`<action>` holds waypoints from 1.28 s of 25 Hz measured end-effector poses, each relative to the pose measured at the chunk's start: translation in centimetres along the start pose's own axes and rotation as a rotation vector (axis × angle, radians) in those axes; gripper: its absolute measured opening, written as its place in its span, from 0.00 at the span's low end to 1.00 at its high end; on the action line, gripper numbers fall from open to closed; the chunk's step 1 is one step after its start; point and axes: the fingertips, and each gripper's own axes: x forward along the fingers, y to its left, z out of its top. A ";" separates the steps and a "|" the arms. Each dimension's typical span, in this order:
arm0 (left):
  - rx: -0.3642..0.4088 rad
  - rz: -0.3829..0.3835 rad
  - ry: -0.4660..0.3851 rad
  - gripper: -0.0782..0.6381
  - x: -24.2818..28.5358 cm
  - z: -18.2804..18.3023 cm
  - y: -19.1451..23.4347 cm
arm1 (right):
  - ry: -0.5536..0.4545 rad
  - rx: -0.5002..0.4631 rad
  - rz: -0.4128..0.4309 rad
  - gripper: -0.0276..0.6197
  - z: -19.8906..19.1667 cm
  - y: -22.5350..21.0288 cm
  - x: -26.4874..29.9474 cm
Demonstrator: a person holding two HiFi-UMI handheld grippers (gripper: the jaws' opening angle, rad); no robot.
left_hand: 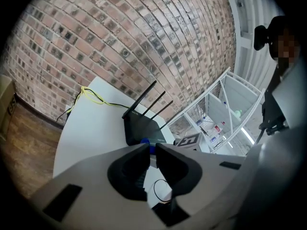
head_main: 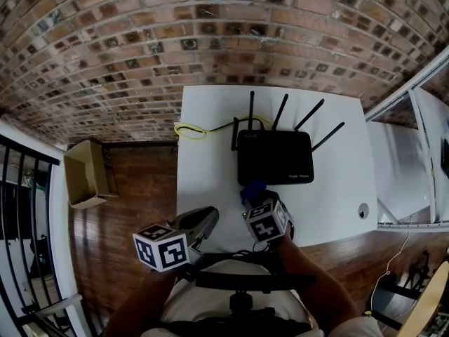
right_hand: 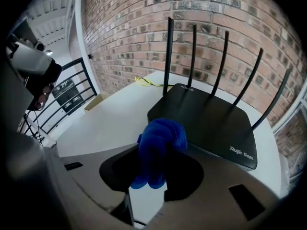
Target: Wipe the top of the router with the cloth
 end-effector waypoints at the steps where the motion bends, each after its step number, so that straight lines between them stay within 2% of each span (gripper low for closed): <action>1: 0.002 0.003 -0.002 0.19 -0.1 0.1 0.1 | 0.002 0.003 0.005 0.26 0.2 0.4 0.1; 13: -0.018 0.019 -0.021 0.19 -1.7 0.3 1.4 | -0.039 0.100 0.044 0.26 2.3 3.1 0.5; 18: -0.020 0.030 -0.020 0.19 -2.2 0.5 2.3 | -0.055 0.189 0.053 0.26 3.4 4.4 0.7; 23: -0.032 0.034 -0.018 0.19 -2.8 0.7 3.2 | -0.072 0.249 0.041 0.26 5.1 4.8 1.6; 29: -0.049 0.045 -0.025 0.19 -3.4 1.3 4.5 | -0.044 0.370 0.004 0.25 5.9 4.1 3.4; 32: -0.058 0.045 -0.034 0.19 -3.6 1.7 5.1 | -0.036 0.400 -0.007 0.25 6.3 4.2 4.1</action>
